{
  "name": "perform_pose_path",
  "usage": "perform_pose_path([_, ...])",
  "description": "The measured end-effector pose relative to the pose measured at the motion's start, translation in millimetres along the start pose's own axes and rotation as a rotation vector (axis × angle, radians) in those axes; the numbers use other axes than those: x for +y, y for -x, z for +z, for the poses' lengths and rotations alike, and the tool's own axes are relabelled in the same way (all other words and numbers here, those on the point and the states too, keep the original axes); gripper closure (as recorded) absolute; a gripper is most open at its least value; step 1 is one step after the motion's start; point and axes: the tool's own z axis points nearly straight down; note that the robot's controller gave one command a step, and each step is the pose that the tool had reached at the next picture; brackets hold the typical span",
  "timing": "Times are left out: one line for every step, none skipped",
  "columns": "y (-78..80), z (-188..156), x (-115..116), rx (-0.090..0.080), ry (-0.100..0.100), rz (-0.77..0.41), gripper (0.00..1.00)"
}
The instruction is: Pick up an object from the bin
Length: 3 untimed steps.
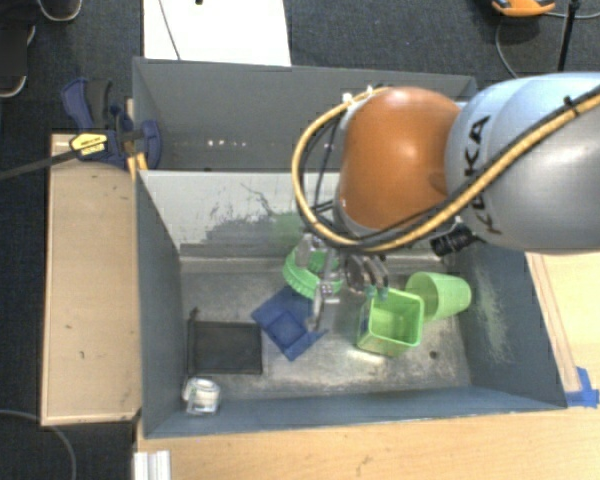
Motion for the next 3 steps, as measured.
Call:
perform_pose_path([0.4,-2.0,-0.3,-0.003,0.0,0.001,0.0])
perform_pose_path([5.6,14.4,-25.4,-0.01,0.003,-0.071,0.0])
perform_pose_path([-7.6,61.3,-34.2,-0.013,-0.003,-0.19,0.0])
